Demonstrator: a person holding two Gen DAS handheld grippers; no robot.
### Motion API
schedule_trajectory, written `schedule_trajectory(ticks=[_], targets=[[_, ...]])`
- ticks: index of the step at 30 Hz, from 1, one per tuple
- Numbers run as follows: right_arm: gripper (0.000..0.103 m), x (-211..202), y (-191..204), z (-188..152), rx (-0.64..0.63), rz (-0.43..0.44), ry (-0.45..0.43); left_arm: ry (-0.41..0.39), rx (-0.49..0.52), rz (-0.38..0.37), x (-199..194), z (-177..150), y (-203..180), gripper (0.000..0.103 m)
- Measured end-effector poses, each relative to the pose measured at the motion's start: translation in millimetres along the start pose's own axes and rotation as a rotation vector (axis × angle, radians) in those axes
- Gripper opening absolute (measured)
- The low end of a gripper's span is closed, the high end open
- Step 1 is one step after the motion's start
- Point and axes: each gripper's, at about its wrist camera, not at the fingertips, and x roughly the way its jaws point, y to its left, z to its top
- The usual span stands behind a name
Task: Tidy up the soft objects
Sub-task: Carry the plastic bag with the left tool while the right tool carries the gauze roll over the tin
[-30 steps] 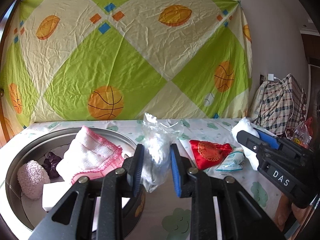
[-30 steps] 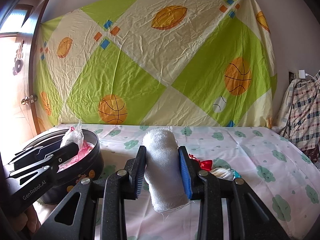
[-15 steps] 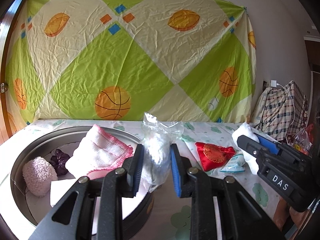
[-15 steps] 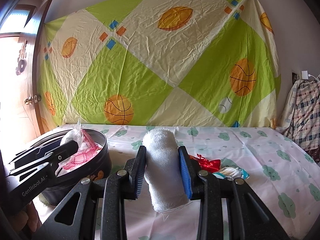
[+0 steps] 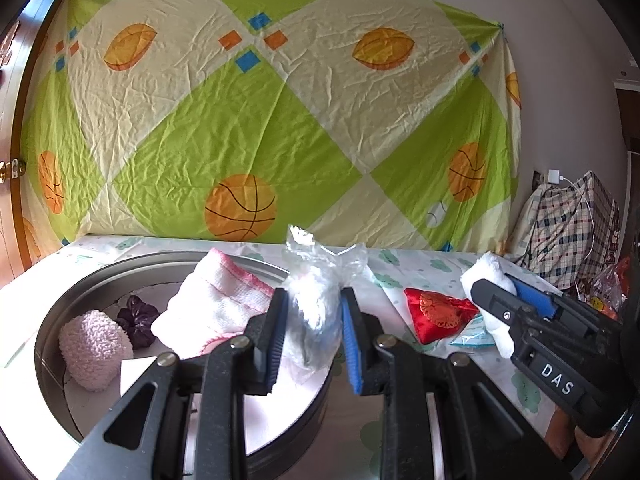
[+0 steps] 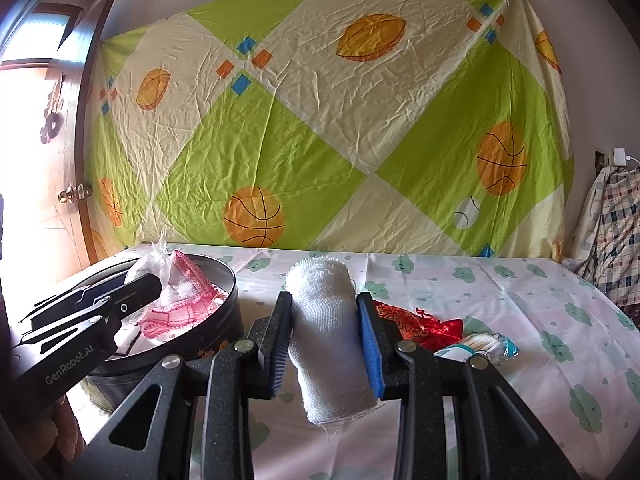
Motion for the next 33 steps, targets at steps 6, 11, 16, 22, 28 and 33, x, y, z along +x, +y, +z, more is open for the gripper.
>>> schedule_trajectory(ticks=[6, 11, 16, 22, 28, 33], targets=[[0.035, 0.0, 4.5, -0.9, -0.002, 0.014, -0.002, -0.007, 0.002, 0.010, -1.4, 0.6, 2.5, 0.025], [0.035, 1.1, 6.7, -0.3, 0.005, 0.026, 0.002, -0.005, -0.008, 0.014, -1.3, 1.0, 6.8, 0.025], [0.035, 2.6, 9.2, 0.3, 0.006, 0.037, 0.003, -0.007, -0.010, 0.017, -2.2, 0.7, 9.3, 0.025], [0.035, 2.5, 15.4, -0.3, -0.001, 0.048, 0.000, -0.014, -0.014, 0.024, -4.9, 0.2, 14.6, 0.025], [0.035, 4.9, 18.8, 0.0, 0.004, 0.063, 0.003, -0.015, -0.021, 0.031, -6.3, 0.7, 20.0, 0.025], [0.035, 4.9, 22.1, -0.3, -0.002, 0.067, 0.002, -0.017, -0.023, 0.031, -7.3, 0.6, 21.2, 0.025]])
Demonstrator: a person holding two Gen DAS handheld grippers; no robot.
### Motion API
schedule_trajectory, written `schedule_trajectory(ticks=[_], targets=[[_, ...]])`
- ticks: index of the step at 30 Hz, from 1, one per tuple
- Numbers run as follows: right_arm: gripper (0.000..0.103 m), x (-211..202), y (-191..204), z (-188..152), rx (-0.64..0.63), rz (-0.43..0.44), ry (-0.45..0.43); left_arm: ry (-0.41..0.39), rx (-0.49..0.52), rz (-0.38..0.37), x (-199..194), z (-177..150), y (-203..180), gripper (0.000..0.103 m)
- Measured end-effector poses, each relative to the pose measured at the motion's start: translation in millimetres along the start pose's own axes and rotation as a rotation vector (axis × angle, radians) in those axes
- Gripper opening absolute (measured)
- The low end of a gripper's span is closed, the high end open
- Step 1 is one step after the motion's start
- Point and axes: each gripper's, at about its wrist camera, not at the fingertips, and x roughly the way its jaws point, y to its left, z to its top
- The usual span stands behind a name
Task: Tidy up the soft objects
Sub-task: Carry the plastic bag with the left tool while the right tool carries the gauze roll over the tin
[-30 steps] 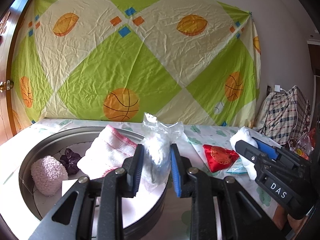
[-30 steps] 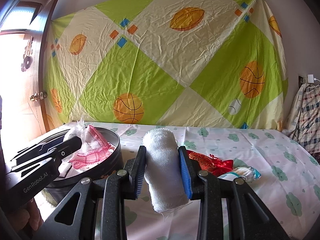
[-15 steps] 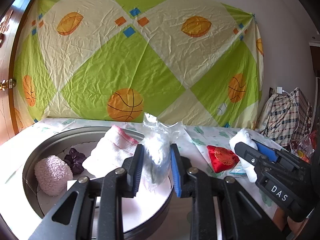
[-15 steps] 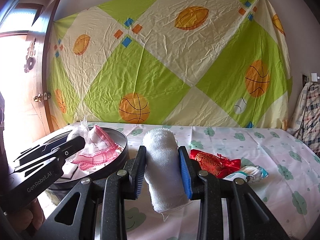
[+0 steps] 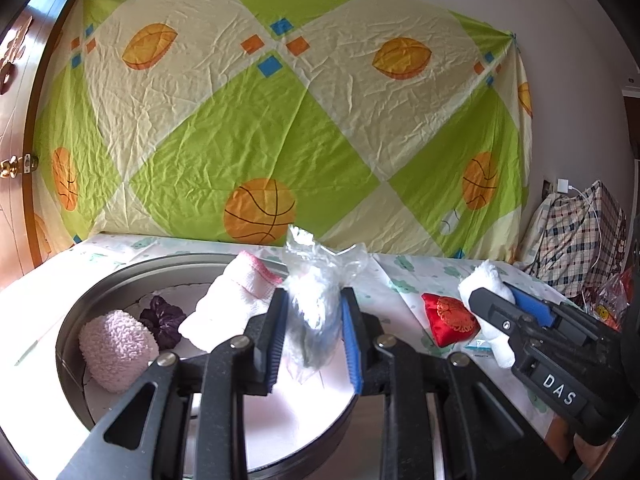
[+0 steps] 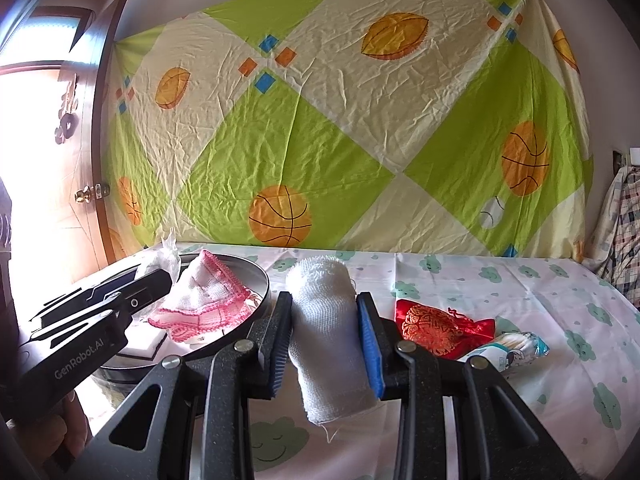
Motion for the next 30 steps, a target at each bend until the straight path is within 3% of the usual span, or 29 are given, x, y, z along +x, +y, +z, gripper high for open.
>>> schedule_trajectory(ticks=[30], targets=[[0.035, 10.3, 25.3, 1.2, -0.020, 0.069, 0.005, -0.033, -0.023, -0.010, -14.1, 4.3, 18.7, 0.025]])
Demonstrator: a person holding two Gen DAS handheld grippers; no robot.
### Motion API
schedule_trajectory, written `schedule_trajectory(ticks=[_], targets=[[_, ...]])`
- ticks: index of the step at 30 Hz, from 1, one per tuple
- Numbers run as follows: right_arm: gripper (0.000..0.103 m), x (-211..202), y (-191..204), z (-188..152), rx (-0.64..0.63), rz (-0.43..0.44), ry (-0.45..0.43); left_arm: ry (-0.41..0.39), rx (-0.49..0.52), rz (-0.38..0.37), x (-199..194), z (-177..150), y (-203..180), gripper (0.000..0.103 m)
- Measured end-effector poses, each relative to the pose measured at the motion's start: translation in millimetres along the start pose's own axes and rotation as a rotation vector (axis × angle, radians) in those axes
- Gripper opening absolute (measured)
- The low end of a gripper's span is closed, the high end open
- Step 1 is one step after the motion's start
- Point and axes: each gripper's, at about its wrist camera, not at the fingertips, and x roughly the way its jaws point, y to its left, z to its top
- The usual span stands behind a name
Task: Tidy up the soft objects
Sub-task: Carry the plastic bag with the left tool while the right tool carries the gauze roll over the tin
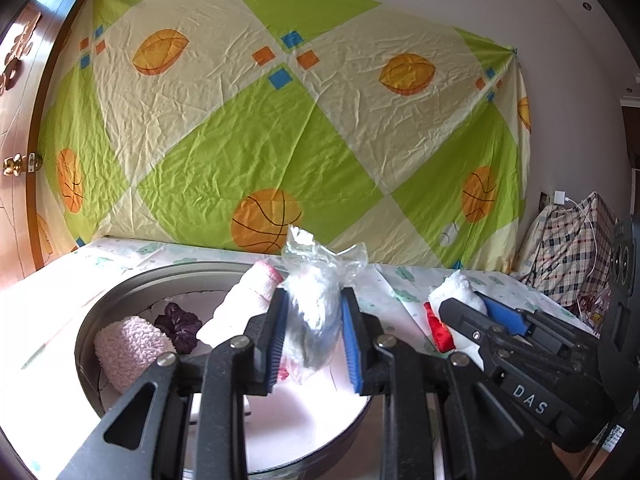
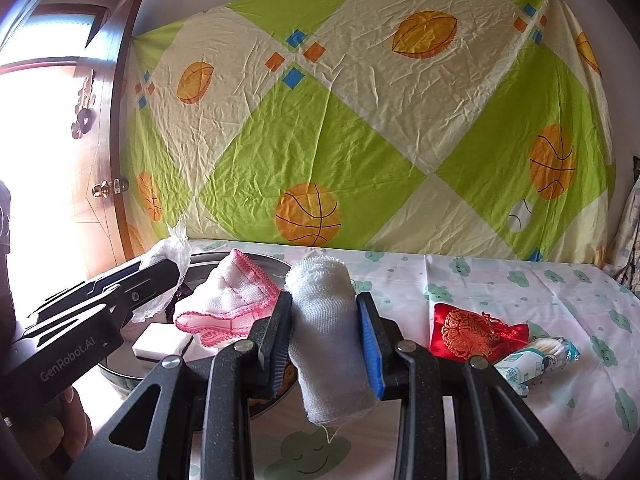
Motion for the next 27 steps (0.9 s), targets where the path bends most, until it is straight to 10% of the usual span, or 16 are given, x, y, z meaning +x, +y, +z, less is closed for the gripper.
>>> schedule_trajectory(ticks=[27], targets=[[0.035, 45.7, 40.5, 30.7, -0.036, 0.163, 0.096, 0.099, -0.049, 0.140, 14.3, 22.1, 74.3, 0.025]])
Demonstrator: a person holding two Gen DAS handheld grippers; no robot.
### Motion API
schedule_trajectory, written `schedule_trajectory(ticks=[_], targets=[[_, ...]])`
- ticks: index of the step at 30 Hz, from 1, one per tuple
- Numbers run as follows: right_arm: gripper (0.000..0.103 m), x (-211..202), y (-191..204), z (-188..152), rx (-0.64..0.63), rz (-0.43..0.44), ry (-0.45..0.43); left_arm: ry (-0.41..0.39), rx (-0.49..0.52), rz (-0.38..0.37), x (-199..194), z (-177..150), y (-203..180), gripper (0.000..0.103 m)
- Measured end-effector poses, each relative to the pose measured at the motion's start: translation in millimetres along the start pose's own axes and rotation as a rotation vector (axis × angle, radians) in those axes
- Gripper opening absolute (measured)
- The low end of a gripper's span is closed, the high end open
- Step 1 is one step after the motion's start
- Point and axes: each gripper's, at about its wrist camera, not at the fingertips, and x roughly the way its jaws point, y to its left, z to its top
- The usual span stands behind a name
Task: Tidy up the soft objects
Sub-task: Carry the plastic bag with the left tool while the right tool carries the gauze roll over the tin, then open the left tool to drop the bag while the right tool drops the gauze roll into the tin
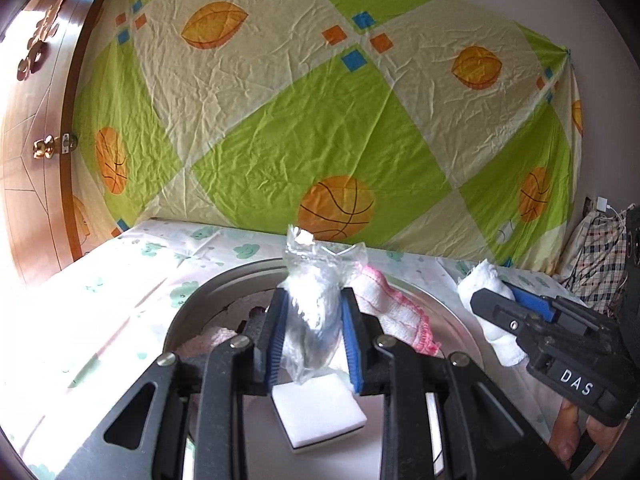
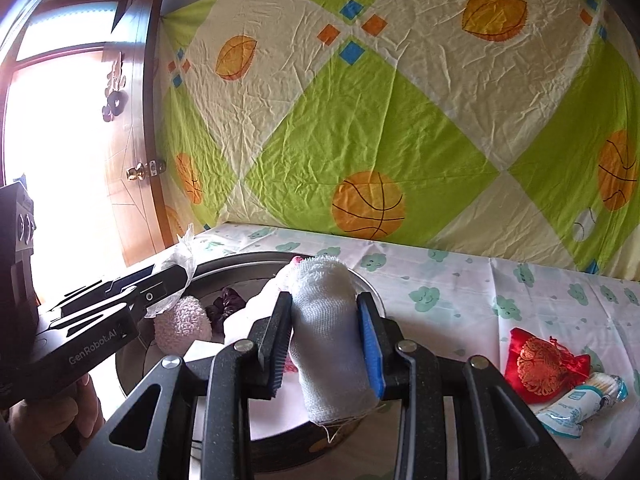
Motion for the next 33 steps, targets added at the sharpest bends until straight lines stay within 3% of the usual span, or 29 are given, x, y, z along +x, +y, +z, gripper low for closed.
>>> schedule_trajectory(ticks=[13, 16, 17, 20, 21, 27, 33], targets=[[0.035, 40.3, 40.5, -2.2, -0.055, 0.093, 0.128, 0.084, -0.025, 0.033, 17.9, -2.2, 21.9, 0.025], [0.036, 43.7, 41.8, -3.8, -0.050, 0.102, 0.139, 0.093, -0.024, 0.042, 19.4, -2.9, 22.3, 0.031], [0.039, 44.5, 41.8, -4.1, -0.049, 0.106, 0.143, 0.093, -0.029, 0.047, 19.2, -3.1, 22.8, 0.036], [0.070, 44.7, 41.4, -4.4, -0.045, 0.111, 0.146, 0.076, -0.051, 0.075, 14.0, -3.8, 26.2, 0.080], [0.078, 42.6, 40.8, -4.1, -0.045, 0.097, 0.134, 0.061, -0.055, 0.081, 10.7, -3.9, 26.5, 0.084], [0.080, 22.8, 27.7, -1.7, -0.034, 0.045, 0.081, 0.055, -0.033, 0.077, 5.6, -3.4, 14.9, 0.089], [0.080, -4.9, -9.9, -9.8, 0.019, -0.012, 0.057, 0.044, -0.008, 0.035, 1.4, -3.2, -16.5, 0.099]])
